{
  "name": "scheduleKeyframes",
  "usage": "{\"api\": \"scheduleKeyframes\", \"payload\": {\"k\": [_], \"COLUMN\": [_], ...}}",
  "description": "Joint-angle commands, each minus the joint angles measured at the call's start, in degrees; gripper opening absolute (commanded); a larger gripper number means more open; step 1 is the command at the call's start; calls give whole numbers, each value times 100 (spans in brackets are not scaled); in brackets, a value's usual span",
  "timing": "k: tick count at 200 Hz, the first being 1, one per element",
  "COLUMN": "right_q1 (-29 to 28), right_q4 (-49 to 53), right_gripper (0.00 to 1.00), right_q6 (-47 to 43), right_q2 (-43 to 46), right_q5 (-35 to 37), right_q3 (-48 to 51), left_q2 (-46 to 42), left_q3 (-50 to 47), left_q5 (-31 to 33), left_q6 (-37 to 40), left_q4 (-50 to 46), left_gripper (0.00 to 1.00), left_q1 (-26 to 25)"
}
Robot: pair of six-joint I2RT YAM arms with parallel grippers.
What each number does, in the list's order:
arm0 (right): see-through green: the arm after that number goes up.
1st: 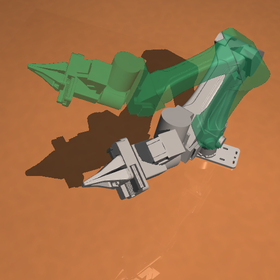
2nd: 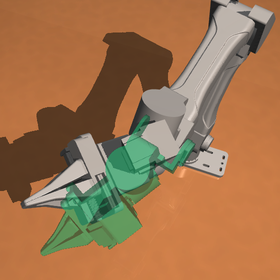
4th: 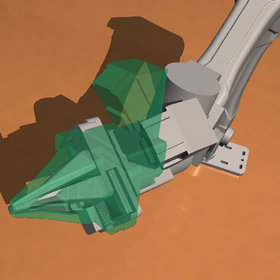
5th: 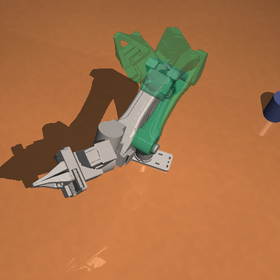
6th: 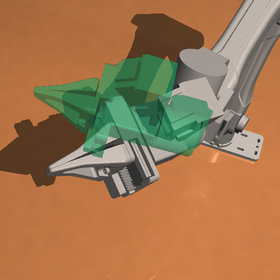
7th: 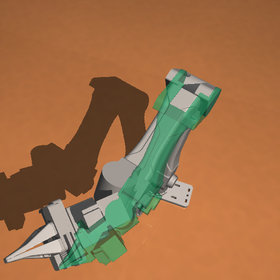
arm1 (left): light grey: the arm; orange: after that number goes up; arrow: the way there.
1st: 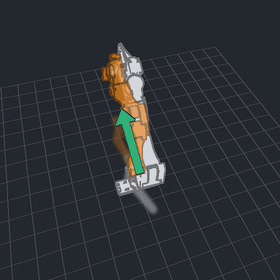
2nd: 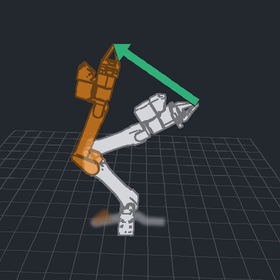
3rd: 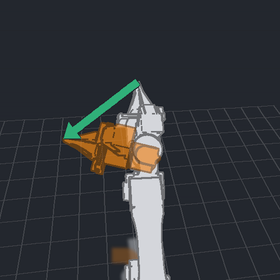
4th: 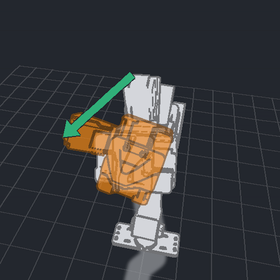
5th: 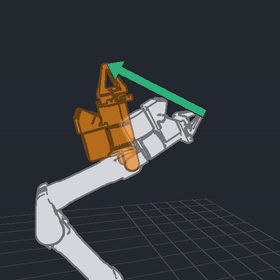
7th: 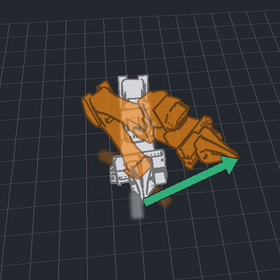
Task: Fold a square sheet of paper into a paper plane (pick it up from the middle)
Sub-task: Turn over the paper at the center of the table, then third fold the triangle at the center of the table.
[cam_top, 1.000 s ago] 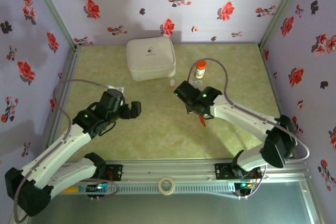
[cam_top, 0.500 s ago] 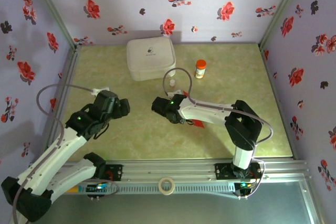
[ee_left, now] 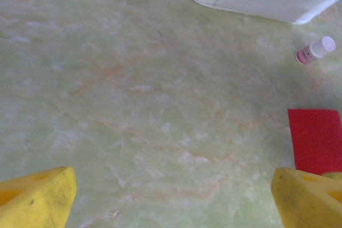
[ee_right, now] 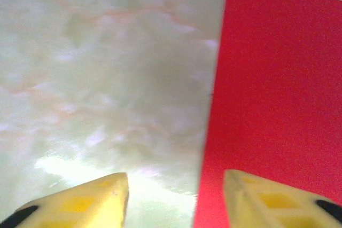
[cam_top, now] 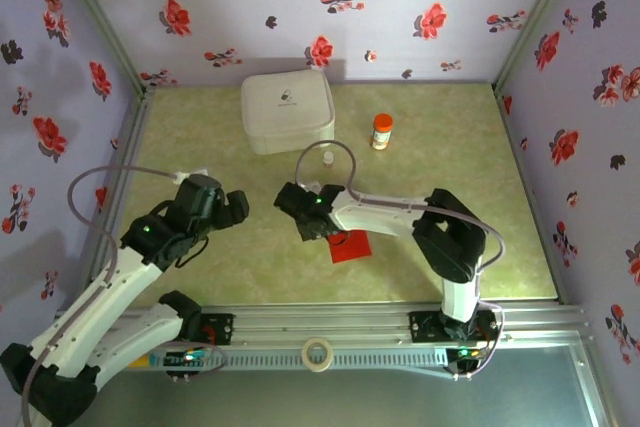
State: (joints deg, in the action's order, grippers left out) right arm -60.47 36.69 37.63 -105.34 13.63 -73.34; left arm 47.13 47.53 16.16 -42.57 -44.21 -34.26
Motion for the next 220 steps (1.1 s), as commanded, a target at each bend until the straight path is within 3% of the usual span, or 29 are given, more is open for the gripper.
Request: {"api": "scheduleKeyframes", "payload": {"k": [1,21,44,67,99,175,220], "right_q1": [330,851,1752,2431,3054,3482,3520], "right_q4": [-912,-1614,-2562,-3065,-3423,-3806,-4538], "right_gripper": [56,54,38,16,7,6,6], "right_q6": [166,489,939,1085,1077,756,1228], "right_q2": [948,1848,2663,3020,2960,1961,1579], "right_q5": [-1212,-1612,-2482,-3234,-4082,-4723,-4758], "right_q3": [561,1528,2812,3531,4046,4302,4796], "left_q2": [229,605,1214,1808,2652,4119,4619], "left_q3": [142,93,-87,-69,62,515,477], "left_q5": [-664,-1359,-2210,-2324,-2464,-2757,-3009], "left_q6": [-12,-124,-471,-671,-959,-1258,-1473], "left_q4": [238,738,1664,2364,2994,3581,4098], "left_gripper": [88,77,67,65,63,59,59], "left_q1": [33,25,-123,-521,-994,-1389,-1373]}}
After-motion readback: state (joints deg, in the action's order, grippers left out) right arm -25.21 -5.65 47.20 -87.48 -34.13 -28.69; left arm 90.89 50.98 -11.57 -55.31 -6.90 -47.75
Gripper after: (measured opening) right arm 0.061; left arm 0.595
